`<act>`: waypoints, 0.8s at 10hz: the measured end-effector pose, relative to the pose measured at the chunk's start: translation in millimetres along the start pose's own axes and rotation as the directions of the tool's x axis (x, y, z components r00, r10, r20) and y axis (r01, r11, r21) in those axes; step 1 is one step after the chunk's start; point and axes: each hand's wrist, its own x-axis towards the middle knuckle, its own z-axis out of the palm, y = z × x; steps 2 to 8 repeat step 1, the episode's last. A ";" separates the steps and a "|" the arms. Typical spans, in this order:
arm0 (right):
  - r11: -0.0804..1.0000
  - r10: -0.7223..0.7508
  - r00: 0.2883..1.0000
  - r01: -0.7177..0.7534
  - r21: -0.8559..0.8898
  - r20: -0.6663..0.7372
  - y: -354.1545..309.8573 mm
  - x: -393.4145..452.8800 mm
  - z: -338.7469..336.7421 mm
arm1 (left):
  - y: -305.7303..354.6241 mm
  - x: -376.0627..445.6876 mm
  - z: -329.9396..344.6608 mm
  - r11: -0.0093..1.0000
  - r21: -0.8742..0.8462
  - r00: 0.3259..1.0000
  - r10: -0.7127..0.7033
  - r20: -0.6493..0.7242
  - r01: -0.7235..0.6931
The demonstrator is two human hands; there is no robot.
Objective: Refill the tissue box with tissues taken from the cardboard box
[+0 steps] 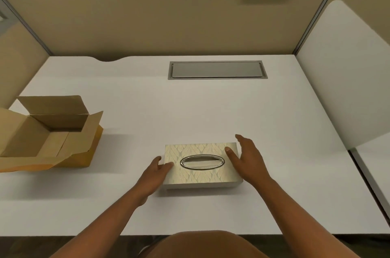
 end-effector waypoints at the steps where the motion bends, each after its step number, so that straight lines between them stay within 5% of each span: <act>1: 0.994 -0.085 0.996 0.083 -0.068 -0.022 -12.0 19.2 -3.6 | 19.4 7.6 -2.0 0.991 0.085 0.986 0.110 -0.123 -0.100; 8: 0.994 -0.085 0.996 0.083 -0.068 -0.022 -12.0 19.2 -3.6 | 19.4 7.6 -2.0 0.991 0.085 0.986 0.110 -0.123 -0.100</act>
